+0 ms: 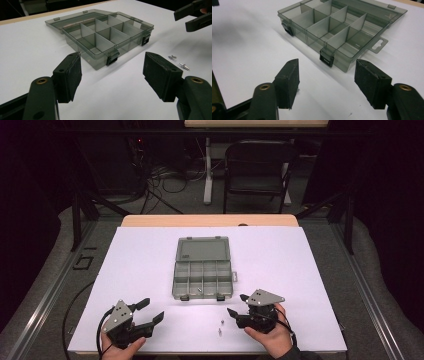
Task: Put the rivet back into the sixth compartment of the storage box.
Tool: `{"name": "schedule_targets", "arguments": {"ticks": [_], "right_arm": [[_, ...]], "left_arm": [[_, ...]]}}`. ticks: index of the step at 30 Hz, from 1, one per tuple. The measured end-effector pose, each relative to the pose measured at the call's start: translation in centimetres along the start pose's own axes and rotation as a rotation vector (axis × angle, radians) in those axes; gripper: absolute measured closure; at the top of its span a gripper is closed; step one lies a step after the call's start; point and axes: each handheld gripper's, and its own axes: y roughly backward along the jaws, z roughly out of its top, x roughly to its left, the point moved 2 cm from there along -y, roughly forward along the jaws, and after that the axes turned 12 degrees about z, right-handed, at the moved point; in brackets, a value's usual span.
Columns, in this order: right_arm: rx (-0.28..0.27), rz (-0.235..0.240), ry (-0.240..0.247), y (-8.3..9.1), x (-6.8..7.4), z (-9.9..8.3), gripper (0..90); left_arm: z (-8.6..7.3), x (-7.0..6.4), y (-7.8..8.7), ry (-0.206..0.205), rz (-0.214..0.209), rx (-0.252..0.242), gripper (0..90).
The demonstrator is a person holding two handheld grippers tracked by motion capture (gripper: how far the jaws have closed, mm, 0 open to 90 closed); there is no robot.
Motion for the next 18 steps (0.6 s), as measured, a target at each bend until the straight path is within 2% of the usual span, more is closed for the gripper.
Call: {"name": "schedule_targets", "arguments": {"ticks": [4,10,13,18], "right_arm": [[0.036,-0.016,0.028,-0.5,0.2,-0.5,42.9],[0.086,0.006,0.028,-1.8,0.4,-1.1,52.3],[0.107,0.027,0.017,-2.2,0.5,-1.4,56.2],[0.126,0.080,0.025,-3.1,1.3,-1.7,61.2]], "left_arm": [[0.0,0.0,0.0,0.002,0.000,-0.001,31.4],[0.0,0.0,-0.1,0.003,0.002,-0.005,31.4],[0.0,0.0,-0.1,0.005,0.005,-0.008,31.4],[0.0,0.1,0.0,-0.001,0.003,-0.001,31.4]]}}
